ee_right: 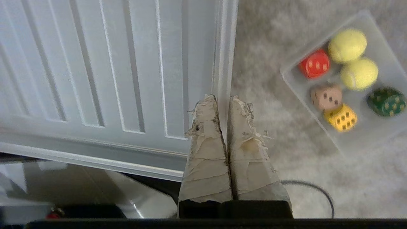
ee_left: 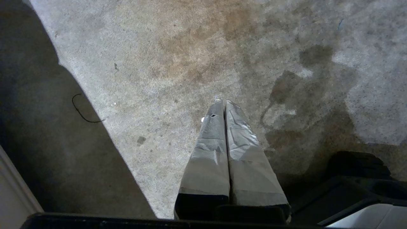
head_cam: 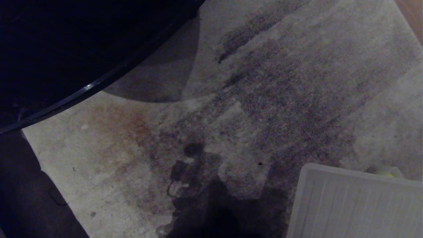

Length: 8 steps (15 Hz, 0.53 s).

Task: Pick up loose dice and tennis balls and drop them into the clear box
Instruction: Close the lid

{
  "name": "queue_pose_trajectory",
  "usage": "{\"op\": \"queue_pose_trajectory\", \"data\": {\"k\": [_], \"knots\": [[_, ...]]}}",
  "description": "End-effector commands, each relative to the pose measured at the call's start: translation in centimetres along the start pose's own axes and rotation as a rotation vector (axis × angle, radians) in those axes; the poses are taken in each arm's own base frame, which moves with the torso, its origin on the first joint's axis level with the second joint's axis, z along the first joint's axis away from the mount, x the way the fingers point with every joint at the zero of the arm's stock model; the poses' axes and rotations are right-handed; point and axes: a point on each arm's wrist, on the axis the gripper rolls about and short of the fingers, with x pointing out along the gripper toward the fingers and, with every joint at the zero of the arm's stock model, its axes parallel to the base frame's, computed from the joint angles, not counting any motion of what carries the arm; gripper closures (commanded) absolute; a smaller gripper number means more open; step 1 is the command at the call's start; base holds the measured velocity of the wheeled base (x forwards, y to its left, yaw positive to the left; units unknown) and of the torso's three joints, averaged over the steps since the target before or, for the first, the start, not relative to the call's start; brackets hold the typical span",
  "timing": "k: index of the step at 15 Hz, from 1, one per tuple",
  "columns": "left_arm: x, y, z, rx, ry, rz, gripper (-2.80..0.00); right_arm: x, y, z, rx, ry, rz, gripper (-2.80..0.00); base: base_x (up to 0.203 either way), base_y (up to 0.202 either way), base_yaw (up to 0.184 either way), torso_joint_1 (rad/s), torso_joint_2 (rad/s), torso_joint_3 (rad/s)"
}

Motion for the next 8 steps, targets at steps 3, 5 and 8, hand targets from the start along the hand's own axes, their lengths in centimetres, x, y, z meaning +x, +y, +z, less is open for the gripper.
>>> {"op": "queue_pose_trajectory", "data": {"k": [3, 5, 8], "knots": [[0.0, 0.0, 0.0, -0.001, 0.001, 0.001, 0.00, 0.5, -0.1, -0.6, -0.009, -0.030, -0.004, 0.00, 0.000, 0.000, 0.000, 0.000, 0.00, 0.000], [0.0, 0.0, 0.0, -0.001, 0.001, 0.001, 0.00, 1.2, -0.2, -0.7, -0.011, -0.121, -0.007, 0.00, 0.000, 0.000, 0.000, 0.000, 0.00, 0.000], [0.0, 0.0, 0.0, -0.001, 0.001, 0.001, 0.00, 1.4, -0.3, -1.2, -0.050, -0.113, -0.026, 0.00, 0.000, 0.000, 0.000, 0.000, 0.00, 0.000]]}}
